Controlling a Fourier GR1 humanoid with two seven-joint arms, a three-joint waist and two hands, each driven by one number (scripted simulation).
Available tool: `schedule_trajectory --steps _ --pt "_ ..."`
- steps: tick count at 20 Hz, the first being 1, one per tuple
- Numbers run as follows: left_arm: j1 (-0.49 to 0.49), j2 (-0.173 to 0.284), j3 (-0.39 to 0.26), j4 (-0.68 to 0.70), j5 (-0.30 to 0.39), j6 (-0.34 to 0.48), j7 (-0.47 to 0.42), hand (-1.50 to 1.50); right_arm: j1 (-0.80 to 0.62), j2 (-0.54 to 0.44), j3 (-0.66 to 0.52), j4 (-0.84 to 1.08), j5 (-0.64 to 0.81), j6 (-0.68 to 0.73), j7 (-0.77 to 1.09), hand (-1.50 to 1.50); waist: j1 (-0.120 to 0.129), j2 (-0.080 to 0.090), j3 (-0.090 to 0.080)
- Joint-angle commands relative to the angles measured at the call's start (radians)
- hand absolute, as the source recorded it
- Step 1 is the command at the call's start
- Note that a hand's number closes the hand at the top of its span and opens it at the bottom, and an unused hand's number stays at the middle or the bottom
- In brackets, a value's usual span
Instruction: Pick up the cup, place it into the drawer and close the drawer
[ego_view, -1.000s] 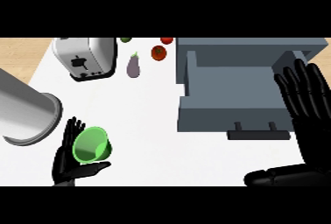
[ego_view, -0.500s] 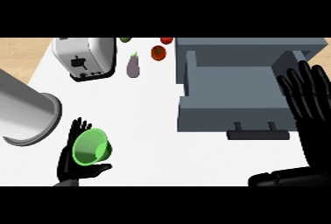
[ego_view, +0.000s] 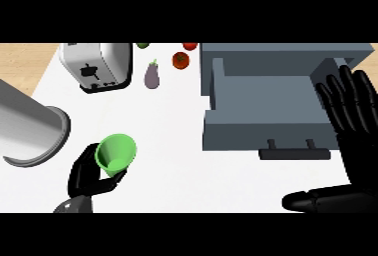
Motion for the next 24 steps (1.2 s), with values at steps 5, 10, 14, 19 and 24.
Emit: schedule_trajectory --steps 5,10,14,19,24 --pt "0.003 -0.004 0.004 -0.045 -0.011 0.036 -0.149 1.5 -0.008 -0.042 -0.051 -0.052 -0.053 0.011 0.068 -1.5 0.001 -0.002 0.0" --pt "-0.094 0.012 0.049 0.068 0.003 0.063 -0.198 1.5 0.014 -0.028 -0.037 -0.033 -0.04 0.022 0.019 -1.5 -0.007 0.002 -0.001" --pt "-0.096 0.01 0.043 -0.009 0.014 0.091 -0.161 1.5 0.042 -0.007 -0.011 -0.047 -0.02 0.016 0.006 -1.5 -0.003 0.0 0.0" --pt "-0.012 -0.066 -0.034 -0.278 0.035 0.073 -0.082 1.5 -0.046 -0.009 -0.015 0.004 -0.004 -0.016 0.041 -1.5 0.018 -0.006 0.002" --pt "0.024 -0.036 -0.11 -0.452 0.012 0.08 0.06 1.5 0.067 0.017 0.008 -0.03 0.018 0.002 -0.019 -1.5 0.012 -0.005 0.002"
